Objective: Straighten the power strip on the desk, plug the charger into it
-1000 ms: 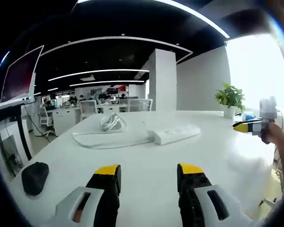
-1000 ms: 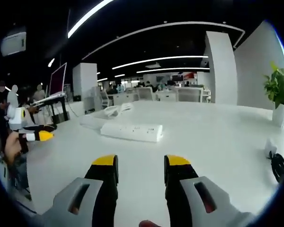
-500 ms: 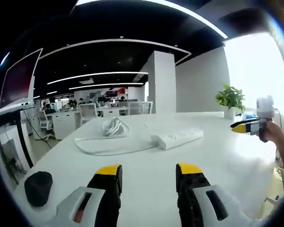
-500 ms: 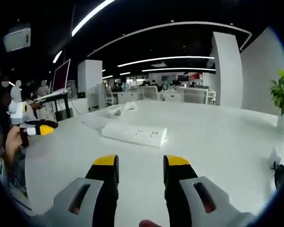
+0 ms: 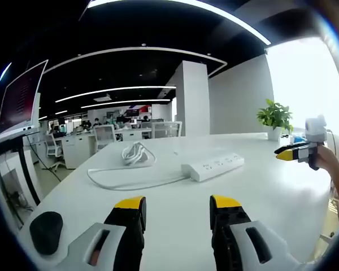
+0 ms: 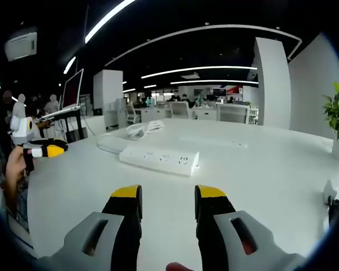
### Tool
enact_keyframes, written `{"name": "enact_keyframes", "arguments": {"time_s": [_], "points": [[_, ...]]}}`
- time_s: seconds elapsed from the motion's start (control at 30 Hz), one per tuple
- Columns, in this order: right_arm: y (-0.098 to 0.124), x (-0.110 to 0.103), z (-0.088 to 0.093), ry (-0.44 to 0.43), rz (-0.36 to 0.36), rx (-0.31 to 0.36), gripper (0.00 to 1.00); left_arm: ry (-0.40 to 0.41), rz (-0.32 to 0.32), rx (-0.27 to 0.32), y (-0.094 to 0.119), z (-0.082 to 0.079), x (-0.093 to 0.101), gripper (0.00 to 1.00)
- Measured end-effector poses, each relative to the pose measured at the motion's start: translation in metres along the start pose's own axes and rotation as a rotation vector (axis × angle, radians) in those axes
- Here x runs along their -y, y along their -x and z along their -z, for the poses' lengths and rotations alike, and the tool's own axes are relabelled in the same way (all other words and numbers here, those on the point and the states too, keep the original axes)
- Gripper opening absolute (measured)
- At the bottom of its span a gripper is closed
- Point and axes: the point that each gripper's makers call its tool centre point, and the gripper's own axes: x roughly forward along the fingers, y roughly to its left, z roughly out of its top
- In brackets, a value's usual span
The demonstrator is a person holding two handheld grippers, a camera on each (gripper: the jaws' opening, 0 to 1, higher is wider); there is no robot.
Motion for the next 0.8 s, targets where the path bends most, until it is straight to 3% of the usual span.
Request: {"name": "enact_keyframes", "arguments": {"time_s": [0.8], "points": [[-0.010, 0.005, -0.001, 0.008, -0.013, -0.001, 0.36, 0.003, 0.048, 0.015, -0.018, -0.001, 0.012, 0.46]]}}
